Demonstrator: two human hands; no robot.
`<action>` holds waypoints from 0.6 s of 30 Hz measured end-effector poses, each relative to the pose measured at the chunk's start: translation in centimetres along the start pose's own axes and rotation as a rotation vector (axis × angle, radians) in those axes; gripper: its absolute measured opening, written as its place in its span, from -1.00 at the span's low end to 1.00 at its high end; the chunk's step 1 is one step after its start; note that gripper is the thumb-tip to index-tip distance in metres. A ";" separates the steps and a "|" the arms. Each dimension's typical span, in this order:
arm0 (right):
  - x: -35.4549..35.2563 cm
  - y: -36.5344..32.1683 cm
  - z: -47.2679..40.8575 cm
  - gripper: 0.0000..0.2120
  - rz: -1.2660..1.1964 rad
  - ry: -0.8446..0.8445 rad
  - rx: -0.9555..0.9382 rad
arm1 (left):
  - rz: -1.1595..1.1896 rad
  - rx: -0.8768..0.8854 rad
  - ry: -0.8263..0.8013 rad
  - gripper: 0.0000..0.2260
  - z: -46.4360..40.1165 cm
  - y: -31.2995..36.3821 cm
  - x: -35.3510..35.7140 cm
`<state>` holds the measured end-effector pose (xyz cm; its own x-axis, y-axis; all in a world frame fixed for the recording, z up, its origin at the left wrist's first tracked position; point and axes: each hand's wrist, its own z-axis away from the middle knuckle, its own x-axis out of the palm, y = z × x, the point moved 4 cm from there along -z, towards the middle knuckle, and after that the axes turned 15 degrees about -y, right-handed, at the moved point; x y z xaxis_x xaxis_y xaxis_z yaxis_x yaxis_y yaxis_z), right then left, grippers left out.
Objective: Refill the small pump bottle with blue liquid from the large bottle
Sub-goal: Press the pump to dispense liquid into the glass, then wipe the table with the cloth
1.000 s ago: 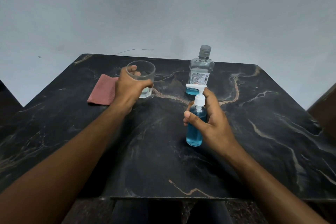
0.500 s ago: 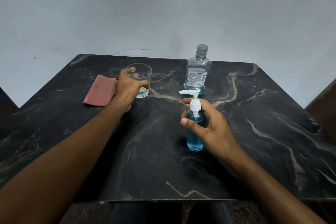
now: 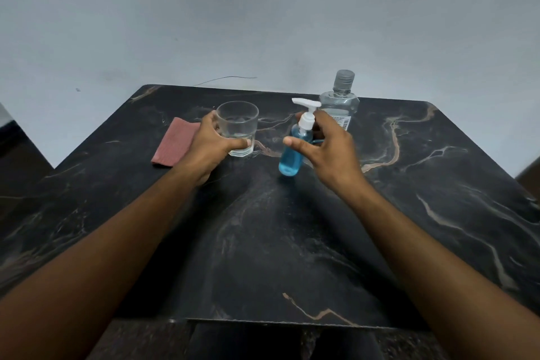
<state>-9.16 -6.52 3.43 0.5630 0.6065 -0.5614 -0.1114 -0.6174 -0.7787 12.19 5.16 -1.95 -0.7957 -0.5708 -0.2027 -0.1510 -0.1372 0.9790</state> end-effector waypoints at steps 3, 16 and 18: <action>0.8 0.5 -3.0 -0.60 0.015 0.014 0.020 | -0.082 0.028 0.020 -0.17 1.0 0.1 -1.5; 2.6 1.8 -7.3 -0.55 0.126 0.035 0.134 | -0.813 -0.017 0.315 -0.72 3.7 0.7 -5.3; 2.5 1.8 -7.0 -0.45 0.112 0.021 0.161 | -0.831 -0.119 0.318 -0.72 3.5 -0.1 -5.4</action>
<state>-2.16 -9.59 2.61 0.5565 0.5270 -0.6423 -0.3029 -0.5912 -0.7475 14.47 11.12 -0.89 -0.2546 -0.4446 -0.8588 -0.5296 -0.6789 0.5085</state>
